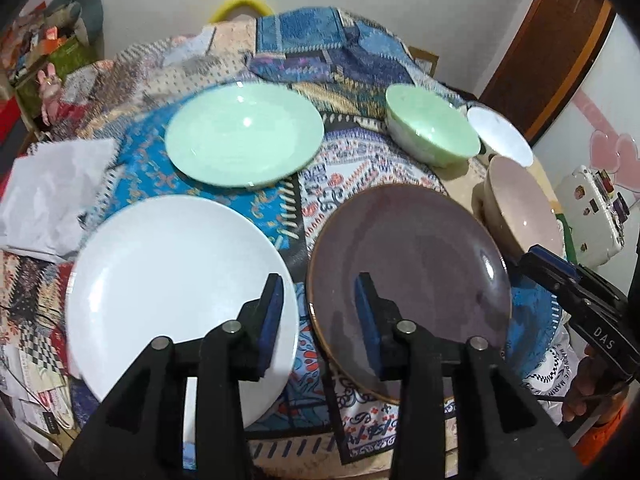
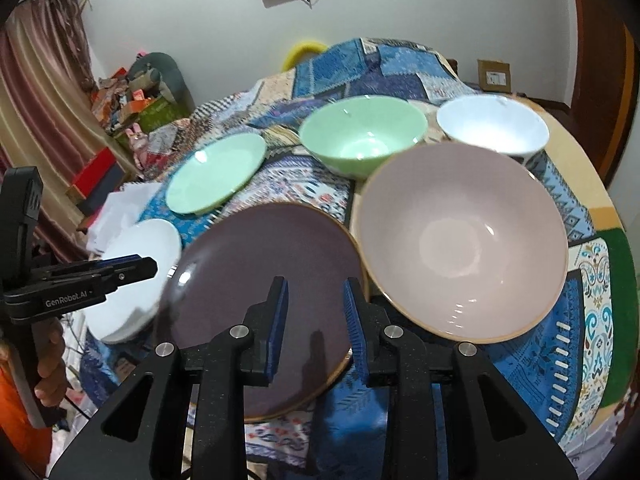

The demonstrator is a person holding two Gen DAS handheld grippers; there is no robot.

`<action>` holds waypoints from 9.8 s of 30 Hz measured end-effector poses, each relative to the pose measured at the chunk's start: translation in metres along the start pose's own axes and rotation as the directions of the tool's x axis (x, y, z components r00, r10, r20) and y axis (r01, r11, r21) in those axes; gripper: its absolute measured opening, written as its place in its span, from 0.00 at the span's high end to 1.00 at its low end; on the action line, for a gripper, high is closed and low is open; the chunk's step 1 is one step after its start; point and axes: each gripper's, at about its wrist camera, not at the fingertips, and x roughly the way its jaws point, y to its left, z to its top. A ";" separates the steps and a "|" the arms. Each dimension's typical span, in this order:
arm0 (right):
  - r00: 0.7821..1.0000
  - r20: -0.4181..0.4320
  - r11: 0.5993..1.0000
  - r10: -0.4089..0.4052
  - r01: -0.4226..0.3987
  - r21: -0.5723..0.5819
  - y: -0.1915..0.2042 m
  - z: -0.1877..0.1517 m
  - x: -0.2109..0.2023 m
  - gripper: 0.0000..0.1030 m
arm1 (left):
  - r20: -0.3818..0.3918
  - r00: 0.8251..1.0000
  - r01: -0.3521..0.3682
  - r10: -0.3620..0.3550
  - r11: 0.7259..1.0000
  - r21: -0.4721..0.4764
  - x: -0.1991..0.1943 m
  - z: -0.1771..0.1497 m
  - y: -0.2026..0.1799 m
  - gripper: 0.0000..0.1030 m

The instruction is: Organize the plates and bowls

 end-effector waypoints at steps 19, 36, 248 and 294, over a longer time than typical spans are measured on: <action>0.988 0.032 0.980 0.150 -0.144 -0.134 0.074 0.018 -0.001 0.56 | 0.141 0.979 -0.147 0.150 0.989 -0.033 -0.071 -0.017 0.052 0.37; 0.963 -0.184 0.944 0.200 -0.239 -0.226 0.136 0.007 0.080 0.56 | 0.008 0.970 -0.239 0.243 0.957 -0.164 -0.037 -0.057 0.148 0.36; 0.998 0.004 0.995 0.063 -0.062 -0.076 0.009 0.015 0.001 0.72 | 0.089 0.996 -0.016 0.013 0.999 0.044 -0.017 -0.001 -0.004 0.60; 0.991 -0.123 0.971 0.062 -0.088 -0.224 0.081 0.106 0.154 0.41 | 0.067 0.987 -0.139 0.146 0.985 -0.101 0.086 0.112 0.151 0.14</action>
